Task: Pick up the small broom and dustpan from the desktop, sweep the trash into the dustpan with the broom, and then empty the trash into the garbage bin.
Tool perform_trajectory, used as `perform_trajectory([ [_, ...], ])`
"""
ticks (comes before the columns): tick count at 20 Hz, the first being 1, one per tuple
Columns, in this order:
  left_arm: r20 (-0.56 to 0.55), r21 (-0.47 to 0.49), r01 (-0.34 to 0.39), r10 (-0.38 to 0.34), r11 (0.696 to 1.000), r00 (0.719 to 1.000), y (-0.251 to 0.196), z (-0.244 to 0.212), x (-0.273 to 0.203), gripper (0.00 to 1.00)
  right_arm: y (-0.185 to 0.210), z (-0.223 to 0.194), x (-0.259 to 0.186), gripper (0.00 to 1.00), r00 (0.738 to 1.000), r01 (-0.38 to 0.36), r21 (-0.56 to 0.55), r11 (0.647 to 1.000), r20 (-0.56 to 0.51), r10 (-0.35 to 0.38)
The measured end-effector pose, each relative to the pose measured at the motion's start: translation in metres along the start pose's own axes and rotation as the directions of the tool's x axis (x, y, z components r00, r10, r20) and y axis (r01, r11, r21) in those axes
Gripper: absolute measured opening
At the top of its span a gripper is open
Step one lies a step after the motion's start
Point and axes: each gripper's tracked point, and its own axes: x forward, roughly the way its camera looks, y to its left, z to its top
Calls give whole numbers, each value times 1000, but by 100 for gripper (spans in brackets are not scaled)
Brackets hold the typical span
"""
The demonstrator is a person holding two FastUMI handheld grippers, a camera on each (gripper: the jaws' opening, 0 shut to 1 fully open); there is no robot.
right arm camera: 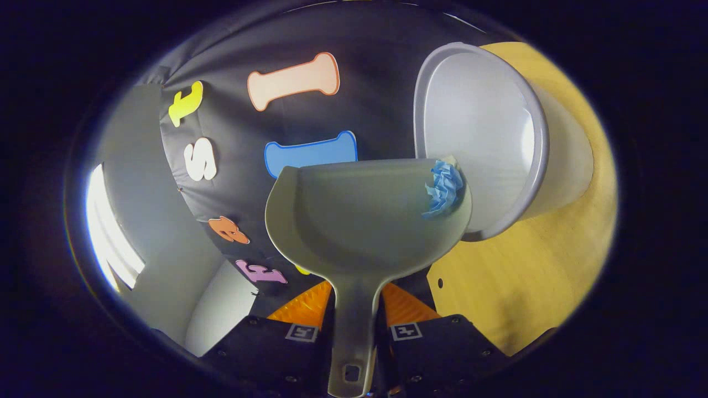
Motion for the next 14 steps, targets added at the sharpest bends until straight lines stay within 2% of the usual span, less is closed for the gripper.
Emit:
perform_trajectory([
  [2,-3,-1,-1,1,1000,1000,-5,2,0,31,5,1,1,33,999,-41,35,999,-18,41],
  [5,1,-6,-11,11,1000,1000,-15,1,-2,33,17,-7,-2,34,994,-92,80,992,-50,96],
  [8,18,-19,-21,22,1000,1000,-23,3,-7,35,12,-11,-6,34,996,-51,22,998,-74,53],
  [11,44,-54,-37,40,998,998,-26,9,-8,33,14,-12,-17,33,996,-11,-54,998,-90,6],
  [13,58,-85,-49,54,995,997,-25,12,-5,35,16,-16,-28,33,995,26,-157,987,-93,-41],
  [14,64,-100,-55,62,993,996,-22,15,-2,33,17,-19,-34,33,993,45,-224,973,-92,-68],
])
